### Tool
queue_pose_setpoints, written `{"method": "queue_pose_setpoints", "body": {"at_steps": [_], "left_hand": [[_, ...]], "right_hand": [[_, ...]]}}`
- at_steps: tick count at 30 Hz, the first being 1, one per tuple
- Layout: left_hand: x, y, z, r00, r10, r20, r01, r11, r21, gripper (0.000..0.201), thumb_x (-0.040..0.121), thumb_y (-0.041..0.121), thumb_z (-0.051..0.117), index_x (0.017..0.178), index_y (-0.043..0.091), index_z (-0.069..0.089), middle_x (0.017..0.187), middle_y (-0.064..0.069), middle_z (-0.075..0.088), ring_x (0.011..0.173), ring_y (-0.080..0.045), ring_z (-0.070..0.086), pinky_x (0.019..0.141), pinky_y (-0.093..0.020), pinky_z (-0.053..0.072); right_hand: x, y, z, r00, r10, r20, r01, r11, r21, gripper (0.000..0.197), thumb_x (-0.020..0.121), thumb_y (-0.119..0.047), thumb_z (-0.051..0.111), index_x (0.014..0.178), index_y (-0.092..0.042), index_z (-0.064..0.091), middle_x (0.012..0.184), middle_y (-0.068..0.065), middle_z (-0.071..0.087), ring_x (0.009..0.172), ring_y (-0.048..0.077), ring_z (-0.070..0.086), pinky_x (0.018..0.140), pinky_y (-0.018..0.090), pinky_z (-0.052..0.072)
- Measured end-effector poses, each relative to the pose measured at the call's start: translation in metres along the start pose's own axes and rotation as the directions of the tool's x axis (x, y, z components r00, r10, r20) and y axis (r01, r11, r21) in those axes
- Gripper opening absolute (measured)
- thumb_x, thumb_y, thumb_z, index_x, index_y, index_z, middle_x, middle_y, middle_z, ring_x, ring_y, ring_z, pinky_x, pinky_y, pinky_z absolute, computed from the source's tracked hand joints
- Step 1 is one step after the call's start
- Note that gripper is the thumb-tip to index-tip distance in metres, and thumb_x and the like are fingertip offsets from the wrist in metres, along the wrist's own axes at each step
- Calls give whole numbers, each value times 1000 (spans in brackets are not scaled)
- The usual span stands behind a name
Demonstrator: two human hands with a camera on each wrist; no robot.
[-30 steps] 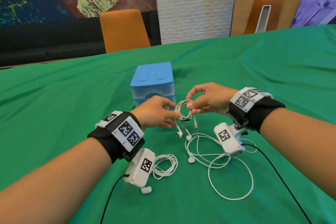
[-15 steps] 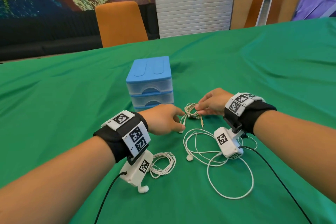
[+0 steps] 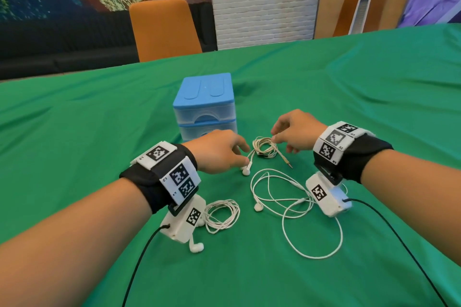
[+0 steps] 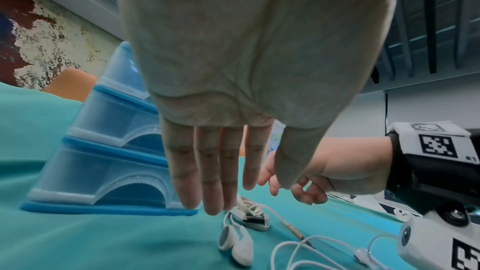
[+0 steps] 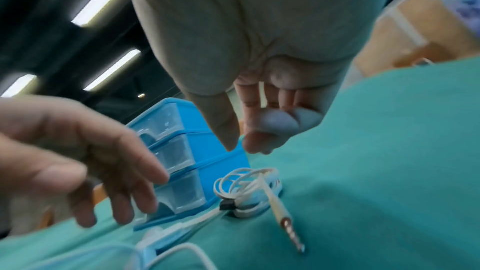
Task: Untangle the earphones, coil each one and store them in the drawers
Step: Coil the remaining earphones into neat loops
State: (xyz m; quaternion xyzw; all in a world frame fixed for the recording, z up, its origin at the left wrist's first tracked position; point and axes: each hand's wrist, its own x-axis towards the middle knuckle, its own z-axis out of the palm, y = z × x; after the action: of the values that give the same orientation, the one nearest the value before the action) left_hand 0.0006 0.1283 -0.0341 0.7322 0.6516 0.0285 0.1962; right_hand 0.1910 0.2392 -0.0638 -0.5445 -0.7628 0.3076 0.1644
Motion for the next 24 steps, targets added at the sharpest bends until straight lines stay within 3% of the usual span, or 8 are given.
{"method": "queue_pose_setpoints", "body": {"at_steps": [4,8,10,12,14,17,21,24], "left_hand": [[-11,8,-1,997,73,-8,-73,997,-21,29,95,42,64,123,35,65,104,17,69,102,-10,65,97,-33,51],[-26,24,4,971,196,134,-206,976,64,37,94,41,67,130,39,61,123,11,65,107,-9,64,98,-28,48],[-29,32,9,953,198,231,-232,964,131,43,93,44,67,134,42,57,130,8,58,104,-9,60,95,-25,44],[-28,39,15,944,158,288,-229,945,231,43,92,50,66,134,42,57,128,4,55,96,-10,53,99,-30,44],[-27,42,18,948,123,295,-207,940,271,38,92,52,64,127,40,63,116,6,59,96,-12,54,101,-35,46],[-30,44,15,954,117,276,-183,956,229,29,96,45,63,122,34,70,89,22,59,97,-10,58,97,-30,48],[-34,36,5,960,205,191,-230,966,122,28,99,35,61,124,28,69,117,12,70,109,-7,63,102,-30,47],[-43,27,0,944,330,-22,-329,930,-165,22,98,27,64,120,24,67,112,4,73,106,-14,68,99,-42,52]], "right_hand": [[-27,-23,-16,961,-247,127,273,920,-282,5,83,-15,72,87,-18,71,78,1,73,51,13,65,54,24,51],[-48,-19,-28,892,-118,436,321,844,-429,12,80,-30,79,86,-22,73,81,-1,75,64,13,67,72,34,58],[-55,-8,-24,900,-51,432,294,804,-516,29,74,-49,81,84,-23,72,81,-5,73,77,15,68,77,35,56],[-60,-1,-14,920,-37,390,271,778,-567,35,75,-54,78,85,-21,69,83,-4,71,82,17,67,77,34,54],[-63,0,-3,927,-60,370,283,759,-586,25,82,-39,76,88,-16,69,87,0,71,85,20,66,76,33,53],[-63,-5,5,918,-58,393,306,735,-605,8,84,-22,70,85,-14,67,84,1,68,82,21,62,70,30,50],[-61,-14,-6,916,-70,396,296,785,-545,14,84,-26,65,83,-12,69,80,2,68,73,19,58,72,34,51],[-64,-21,-27,930,-204,304,307,887,-345,11,81,-19,64,71,-16,66,72,0,72,67,15,62,70,34,51]]}}
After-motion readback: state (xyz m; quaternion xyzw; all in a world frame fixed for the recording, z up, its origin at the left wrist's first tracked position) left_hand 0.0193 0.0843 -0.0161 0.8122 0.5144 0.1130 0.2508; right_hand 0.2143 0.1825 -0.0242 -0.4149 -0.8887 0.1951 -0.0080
